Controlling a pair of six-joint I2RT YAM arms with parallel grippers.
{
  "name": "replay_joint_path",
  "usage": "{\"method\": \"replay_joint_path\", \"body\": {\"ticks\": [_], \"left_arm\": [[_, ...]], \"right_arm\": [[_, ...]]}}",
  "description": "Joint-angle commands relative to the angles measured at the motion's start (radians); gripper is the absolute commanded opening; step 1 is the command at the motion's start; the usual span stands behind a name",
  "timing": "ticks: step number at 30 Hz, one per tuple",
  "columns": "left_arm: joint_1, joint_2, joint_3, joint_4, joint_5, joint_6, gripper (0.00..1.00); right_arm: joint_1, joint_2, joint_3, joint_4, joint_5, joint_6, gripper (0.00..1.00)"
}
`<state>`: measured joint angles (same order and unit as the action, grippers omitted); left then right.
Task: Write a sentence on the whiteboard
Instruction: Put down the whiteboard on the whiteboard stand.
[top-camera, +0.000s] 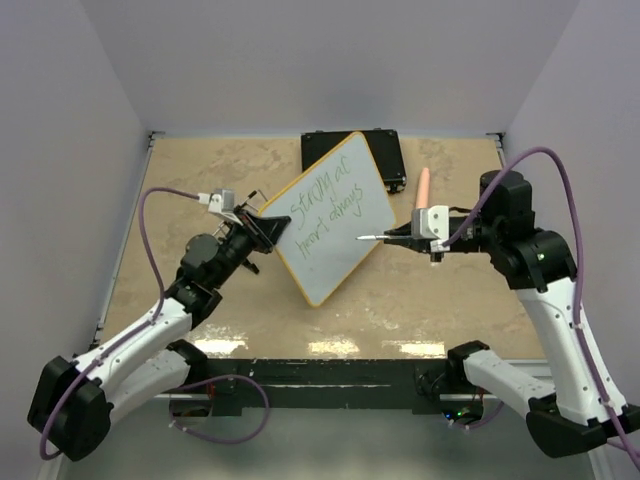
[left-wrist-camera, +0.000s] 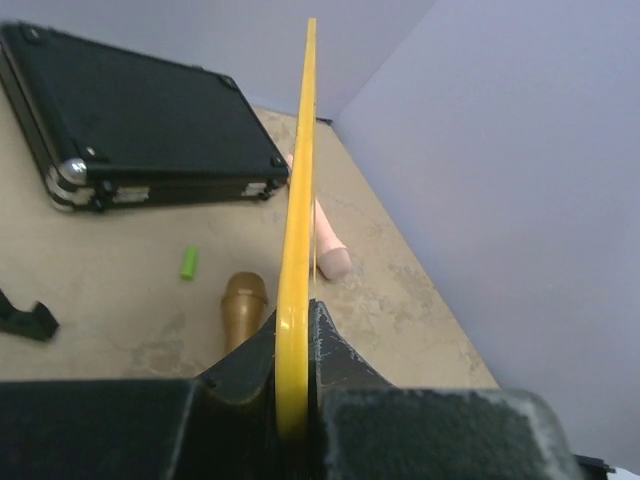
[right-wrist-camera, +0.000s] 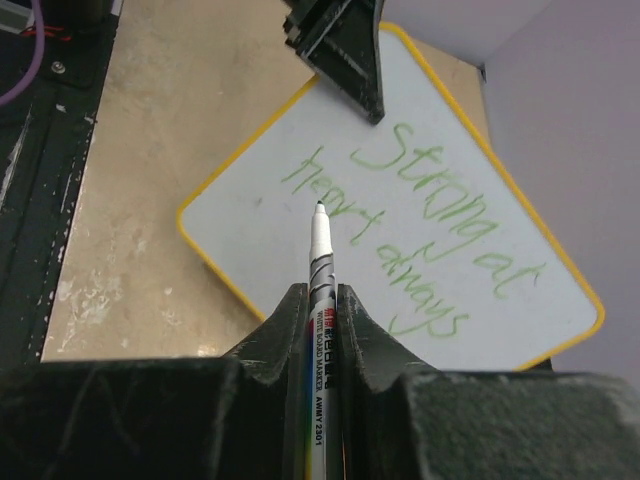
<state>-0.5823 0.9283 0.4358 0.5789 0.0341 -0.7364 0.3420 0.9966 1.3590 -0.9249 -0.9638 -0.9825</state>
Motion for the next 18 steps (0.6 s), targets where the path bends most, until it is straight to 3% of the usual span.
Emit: {"method": "replay_joint_path", "body": {"ticks": [1, 5, 10, 18], "left_arm": [[0.119, -0.115, 0.217, -0.013, 0.154, 0.135, 0.00], [0.269, -0.160, 0.314, -0.178, 0.292, 0.224, 0.00], [0.482, -0.134, 0.437, -0.275, 0.532, 0.265, 0.00], [0.565, -0.121, 0.557, -0.451, 0.595, 0.446, 0.00]], "right_arm": [[-0.075, -0.007, -0.056, 0.033, -0.038, 0.099, 0.00], [-0.155, -0.024, -0.165, 0.086, -0.064, 0.113, 0.00], [-0.213, -0.010, -0.294, 0.123, -0.092, 0.091, 0.00], [-0.228, 0.004, -0.333, 0.083, -0.095, 0.045, 0.00]]}}
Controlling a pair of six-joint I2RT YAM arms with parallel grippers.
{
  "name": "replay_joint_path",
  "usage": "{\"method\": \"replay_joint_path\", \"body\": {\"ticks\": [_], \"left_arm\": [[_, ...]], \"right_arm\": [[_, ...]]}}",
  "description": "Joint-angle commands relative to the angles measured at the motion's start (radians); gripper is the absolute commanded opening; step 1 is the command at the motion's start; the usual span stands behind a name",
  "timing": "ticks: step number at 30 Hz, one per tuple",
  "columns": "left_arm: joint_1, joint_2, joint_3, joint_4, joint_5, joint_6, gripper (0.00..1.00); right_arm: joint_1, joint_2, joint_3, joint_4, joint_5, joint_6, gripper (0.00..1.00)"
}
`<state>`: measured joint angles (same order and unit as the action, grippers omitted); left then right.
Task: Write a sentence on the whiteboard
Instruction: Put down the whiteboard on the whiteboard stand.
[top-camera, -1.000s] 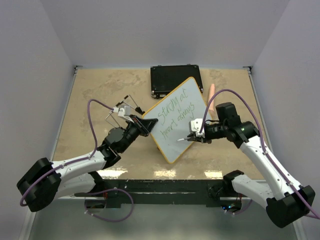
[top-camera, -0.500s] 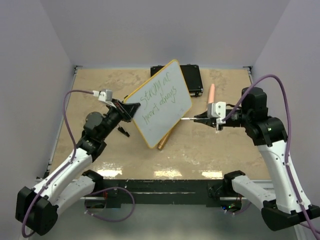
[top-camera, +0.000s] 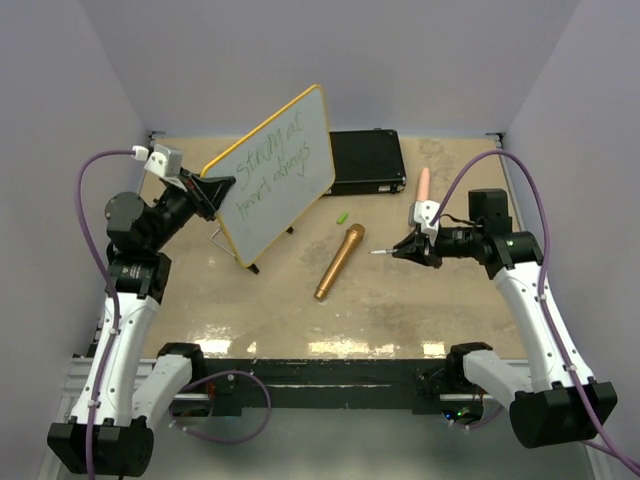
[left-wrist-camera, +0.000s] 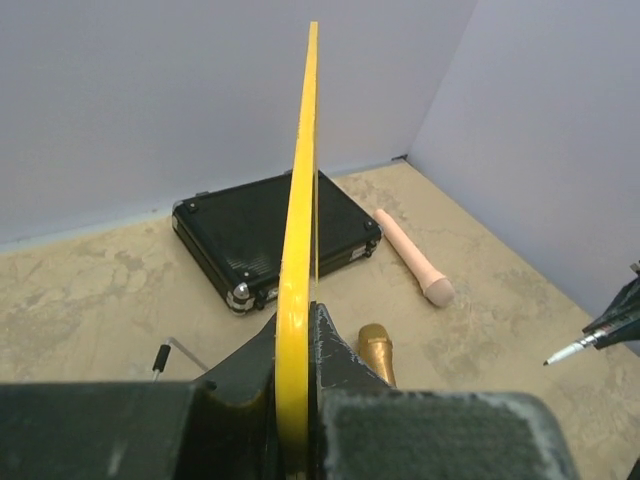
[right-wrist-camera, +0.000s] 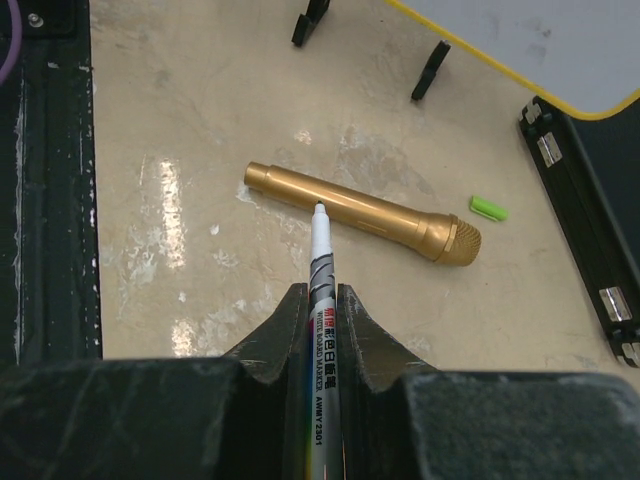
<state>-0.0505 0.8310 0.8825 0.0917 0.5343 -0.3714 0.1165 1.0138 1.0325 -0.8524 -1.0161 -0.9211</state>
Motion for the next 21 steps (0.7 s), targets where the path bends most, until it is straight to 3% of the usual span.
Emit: {"method": "replay_joint_path", "body": {"ticks": [1, 10, 21], "left_arm": [[0.049, -0.027, 0.125, 0.020, 0.093, 0.094, 0.00], [0.077, -0.136, 0.093, -0.207, -0.068, 0.258, 0.00], [0.081, -0.139, 0.004, -0.139, -0.073, 0.229, 0.00]], "right_arm": [[-0.003, -0.012, -0.006, 0.009, -0.045, -0.013, 0.00], [-0.003, 0.016, -0.002, -0.031, -0.061, -0.050, 0.00], [-0.001, 0.009, -0.009, -0.020, -0.055, -0.039, 0.00]]}}
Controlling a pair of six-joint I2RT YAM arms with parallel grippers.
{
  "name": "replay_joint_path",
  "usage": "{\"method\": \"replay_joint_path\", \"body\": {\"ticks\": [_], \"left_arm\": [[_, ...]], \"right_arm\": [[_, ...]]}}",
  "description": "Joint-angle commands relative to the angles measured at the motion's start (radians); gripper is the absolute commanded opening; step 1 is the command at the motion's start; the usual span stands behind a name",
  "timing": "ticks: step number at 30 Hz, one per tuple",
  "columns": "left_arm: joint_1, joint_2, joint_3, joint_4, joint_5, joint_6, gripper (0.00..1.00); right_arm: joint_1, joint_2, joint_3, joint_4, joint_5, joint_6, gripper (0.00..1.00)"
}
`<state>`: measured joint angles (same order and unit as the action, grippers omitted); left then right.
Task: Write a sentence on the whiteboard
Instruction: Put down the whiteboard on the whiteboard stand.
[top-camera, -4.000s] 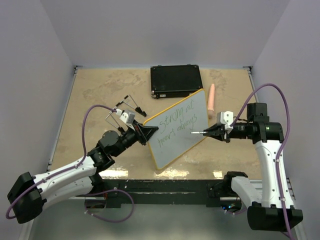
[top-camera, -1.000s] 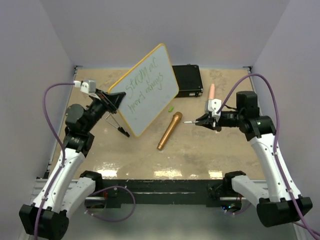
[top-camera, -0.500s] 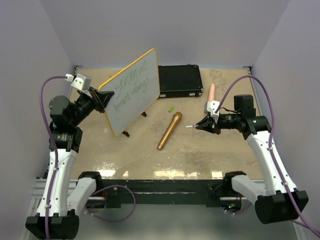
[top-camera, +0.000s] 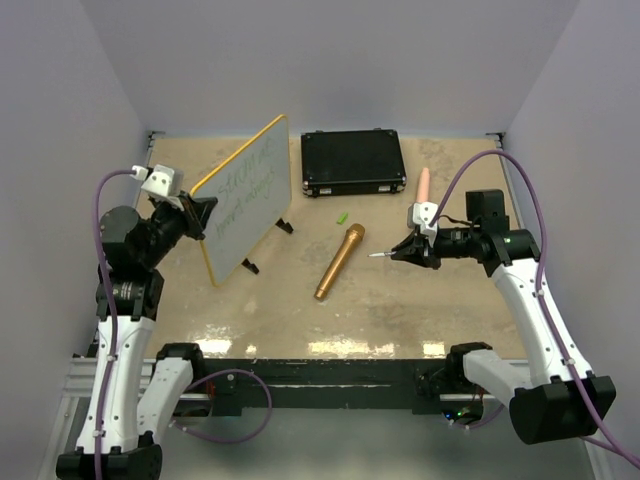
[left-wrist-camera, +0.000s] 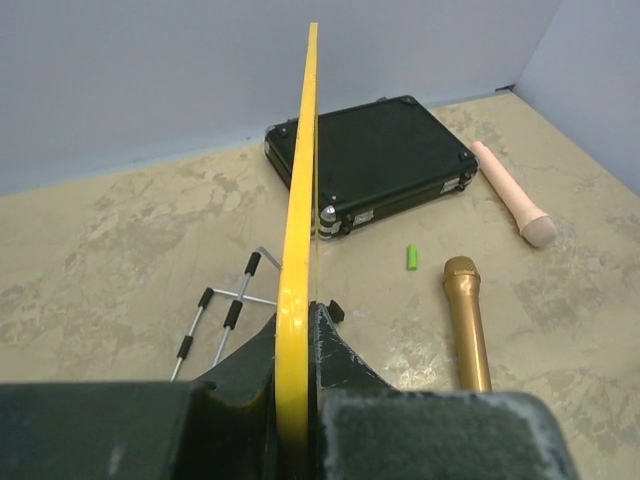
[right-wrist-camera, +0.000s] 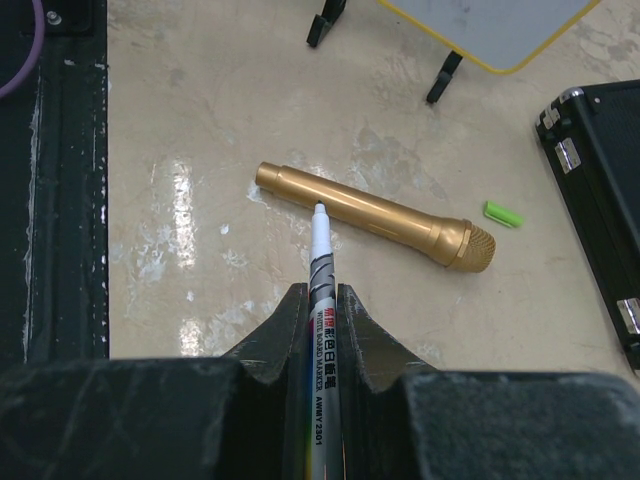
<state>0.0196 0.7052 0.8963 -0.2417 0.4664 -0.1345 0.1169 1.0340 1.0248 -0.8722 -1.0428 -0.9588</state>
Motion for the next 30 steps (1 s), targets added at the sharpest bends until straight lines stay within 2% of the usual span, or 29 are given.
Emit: {"method": "replay_joint_path", "body": {"ticks": [1, 9, 15, 22, 26, 30], "left_arm": [[0.010, -0.016, -0.019, 0.202, -0.003, -0.011, 0.00], [0.063, -0.018, -0.131, 0.278, 0.024, -0.031, 0.00], [0.150, 0.063, -0.160, 0.335, 0.090, -0.016, 0.00], [0.178, 0.131, -0.192, 0.354, 0.052, 0.128, 0.00], [0.192, 0.120, -0.275, 0.429, 0.032, 0.243, 0.00], [0.209, 0.149, -0.310, 0.470, 0.021, 0.288, 0.00]], "right_arm": [[-0.002, -0.012, -0.003, 0.005, -0.026, 0.002, 0.00], [-0.002, -0.002, -0.006, 0.004, -0.028, 0.000, 0.00], [-0.002, 0.000, -0.003, -0.007, -0.034, -0.006, 0.00], [-0.003, 0.008, 0.000, -0.028, -0.046, -0.029, 0.00], [-0.002, 0.020, 0.006, -0.060, -0.062, -0.067, 0.00], [-0.002, 0.031, 0.011, -0.085, -0.072, -0.087, 0.00]]}}
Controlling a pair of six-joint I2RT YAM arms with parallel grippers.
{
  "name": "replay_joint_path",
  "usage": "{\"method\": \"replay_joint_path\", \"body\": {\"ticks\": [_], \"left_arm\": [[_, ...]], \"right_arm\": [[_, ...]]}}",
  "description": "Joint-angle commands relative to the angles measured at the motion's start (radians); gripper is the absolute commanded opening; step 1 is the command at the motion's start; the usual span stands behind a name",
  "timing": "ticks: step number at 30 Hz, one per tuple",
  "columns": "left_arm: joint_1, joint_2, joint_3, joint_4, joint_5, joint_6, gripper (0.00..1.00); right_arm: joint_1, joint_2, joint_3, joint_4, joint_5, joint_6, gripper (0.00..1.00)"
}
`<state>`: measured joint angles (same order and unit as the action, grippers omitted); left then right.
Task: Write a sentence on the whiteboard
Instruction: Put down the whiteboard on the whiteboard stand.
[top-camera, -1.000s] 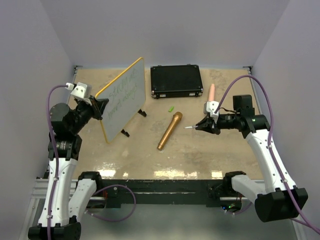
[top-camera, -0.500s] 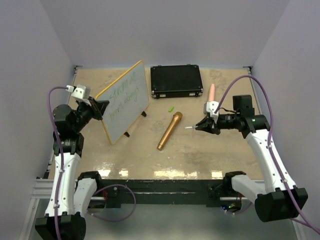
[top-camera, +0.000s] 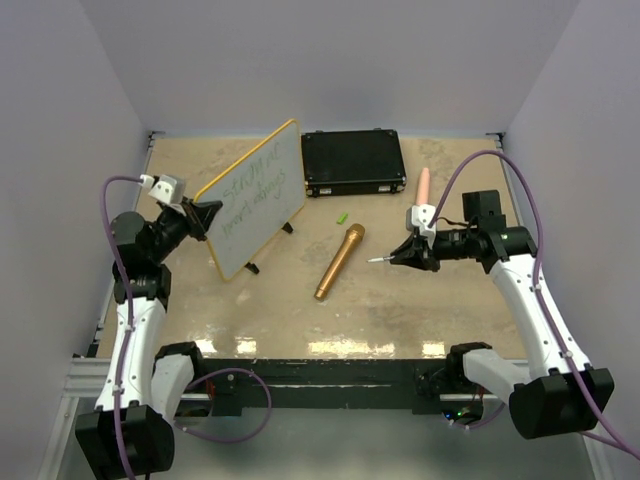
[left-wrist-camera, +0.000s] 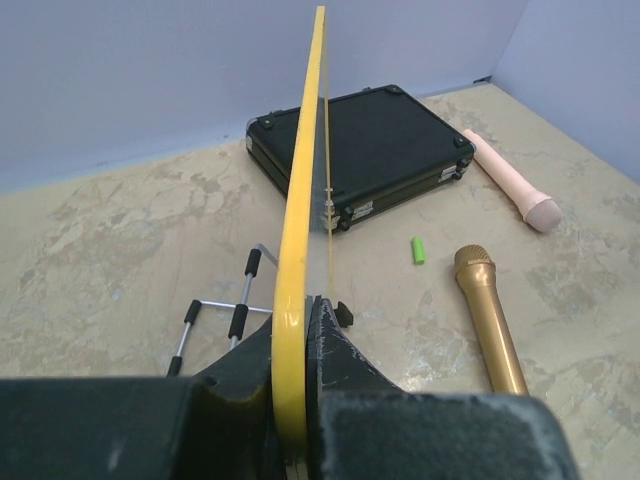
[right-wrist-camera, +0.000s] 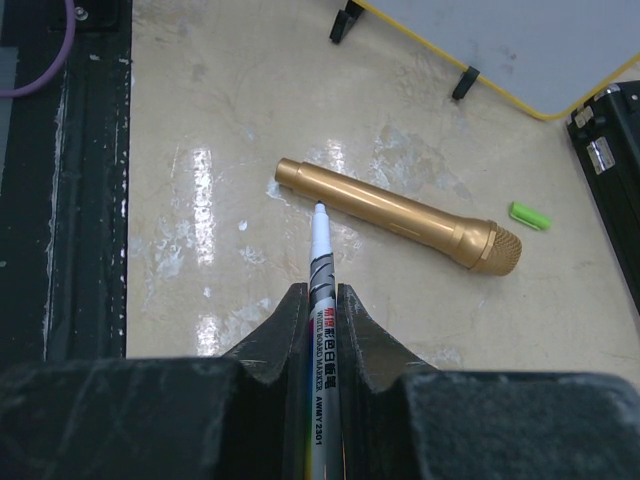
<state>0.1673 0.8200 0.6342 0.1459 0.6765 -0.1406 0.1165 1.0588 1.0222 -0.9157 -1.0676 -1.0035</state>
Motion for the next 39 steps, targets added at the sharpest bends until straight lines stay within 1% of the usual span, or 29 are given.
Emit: {"method": "replay_joint_path", "body": {"ticks": [1, 6, 10, 15, 20, 26, 30, 37, 38, 39], "left_arm": [[0.061, 0.042, -0.054, 0.089, -0.189, 0.297, 0.00], [0.067, 0.047, -0.126, 0.162, -0.241, 0.357, 0.00], [0.066, 0.062, -0.149, 0.156, -0.281, 0.366, 0.00], [0.067, 0.027, -0.182, 0.138, -0.350, 0.365, 0.00], [0.066, 0.004, -0.255, 0.152, -0.431, 0.348, 0.00], [0.074, 0.050, -0.260, 0.142, -0.442, 0.319, 0.00], [0.075, 0.067, -0.272, 0.150, -0.465, 0.329, 0.02], [0.077, 0.111, -0.275, 0.155, -0.540, 0.364, 0.12], [0.077, 0.111, -0.272, 0.152, -0.546, 0.369, 0.16], [0.077, 0.111, -0.274, 0.152, -0.555, 0.372, 0.18]], "right_arm": [[-0.003, 0.006, 0.015, -0.045, -0.049, -0.046, 0.00], [-0.005, 0.006, 0.015, -0.049, -0.051, -0.052, 0.00], [-0.003, 0.001, 0.015, -0.052, -0.052, -0.053, 0.00], [-0.003, -0.005, 0.015, -0.054, -0.054, -0.055, 0.00], [-0.001, -0.010, 0.016, -0.058, -0.060, -0.058, 0.00], [-0.001, -0.013, 0.019, -0.066, -0.065, -0.066, 0.00], [-0.001, -0.016, 0.021, -0.069, -0.068, -0.069, 0.00], [-0.003, -0.022, 0.019, -0.072, -0.071, -0.069, 0.00], [-0.003, -0.025, 0.019, -0.074, -0.071, -0.069, 0.00], [-0.003, -0.026, 0.019, -0.074, -0.071, -0.070, 0.00]]}}
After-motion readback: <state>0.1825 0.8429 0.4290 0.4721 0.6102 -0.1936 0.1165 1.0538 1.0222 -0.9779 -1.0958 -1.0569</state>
